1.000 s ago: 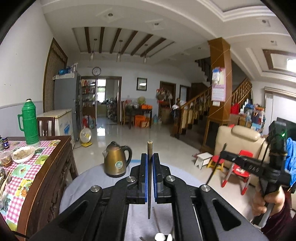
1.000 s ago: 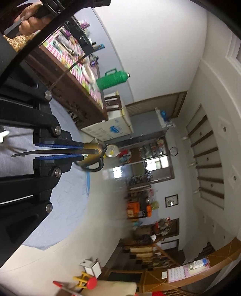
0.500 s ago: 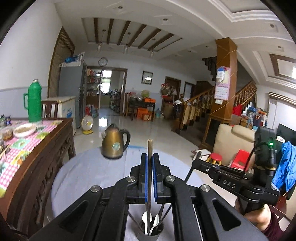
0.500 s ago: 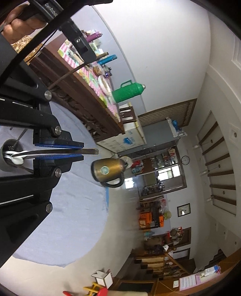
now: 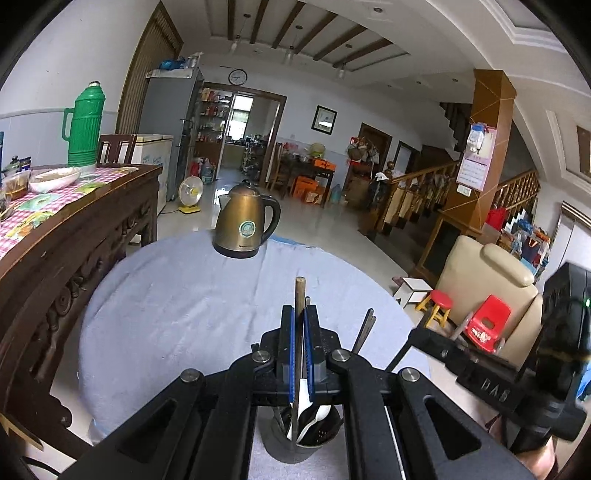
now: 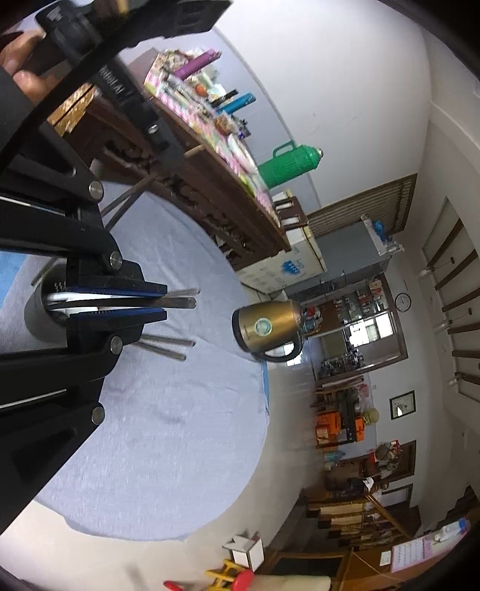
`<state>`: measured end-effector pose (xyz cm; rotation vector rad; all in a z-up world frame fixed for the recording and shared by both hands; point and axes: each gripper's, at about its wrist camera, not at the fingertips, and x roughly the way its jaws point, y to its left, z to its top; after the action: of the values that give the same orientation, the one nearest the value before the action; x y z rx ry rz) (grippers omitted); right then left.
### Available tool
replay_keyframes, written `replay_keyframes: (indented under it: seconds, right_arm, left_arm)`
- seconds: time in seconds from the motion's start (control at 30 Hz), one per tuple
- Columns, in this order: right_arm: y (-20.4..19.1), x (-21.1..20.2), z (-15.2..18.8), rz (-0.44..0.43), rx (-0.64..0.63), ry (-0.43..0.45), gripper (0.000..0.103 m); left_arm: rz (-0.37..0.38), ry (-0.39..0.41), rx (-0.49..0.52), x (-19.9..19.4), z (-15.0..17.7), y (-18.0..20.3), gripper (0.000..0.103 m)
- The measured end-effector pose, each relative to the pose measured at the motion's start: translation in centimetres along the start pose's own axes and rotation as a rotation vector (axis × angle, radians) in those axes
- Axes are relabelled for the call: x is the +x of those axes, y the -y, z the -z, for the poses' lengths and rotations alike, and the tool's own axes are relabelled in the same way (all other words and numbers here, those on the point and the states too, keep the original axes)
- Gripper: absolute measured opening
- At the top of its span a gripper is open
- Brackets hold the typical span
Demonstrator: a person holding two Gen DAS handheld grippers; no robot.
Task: Organize utensils
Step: 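Lower both chopsticks into the grey cup and open both grippers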
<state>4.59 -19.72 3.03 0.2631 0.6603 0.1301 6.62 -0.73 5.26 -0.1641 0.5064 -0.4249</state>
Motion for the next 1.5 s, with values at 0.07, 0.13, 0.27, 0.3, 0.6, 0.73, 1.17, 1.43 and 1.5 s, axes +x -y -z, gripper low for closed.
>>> replay_keyframes:
  seconds: [0.07, 0.13, 0.27, 0.3, 0.6, 0.73, 1.17, 1.43, 1.5]
  right_arm:
    - [0.3, 0.2, 0.1, -0.008, 0.014, -0.010, 0.007]
    - [0.4, 0.1, 0.1, -0.005, 0.014, -0.004, 0.007]
    - [0.6, 0.2, 0.1, -0.005, 0.019, -0.002, 0.007]
    - [0.7, 0.3, 0.1, -0.001, 0.019, -0.001, 0.007]
    - [1.9, 1.6, 1.8, -0.023, 0.077, -0.040, 0.007]
    - [1.9, 1.7, 2.6, -0.027, 0.084, -0.042, 0.007]
    - [2.6, 1.4, 2.9, -0.064, 0.112, -0.033, 0.009]
    - [2.7, 1.7, 3.5, -0.073, 0.126, -0.045, 0.009]
    - [2.7, 1.5, 3.5, -0.077, 0.124, -0.043, 0.009]
  left_arm:
    - [0.000, -0.003, 0.008, 0.0, 0.0, 0.2, 0.005]
    - [0.002, 0.001, 0.018, -0.3, -0.2, 0.3, 0.005]
    - [0.012, 0.007, 0.035, -1.4, -1.4, 1.0, 0.005]
    - [0.014, 0.013, 0.041, -1.8, -1.7, 1.1, 0.005]
    - [0.022, 0.160, 0.058, -5.6, -3.9, 2.5, 0.005]
    - [-0.039, 0.134, 0.058, -2.9, -2.0, 2.2, 0.005]
    - [-0.101, -0.043, 0.031, 2.1, 2.5, 0.5, 0.005]
    - [-0.200, -0.076, 0.133, 1.1, 4.0, 1.2, 0.006]
    - [-0.234, -0.086, 0.154, 0.8, 4.2, 1.4, 0.014]
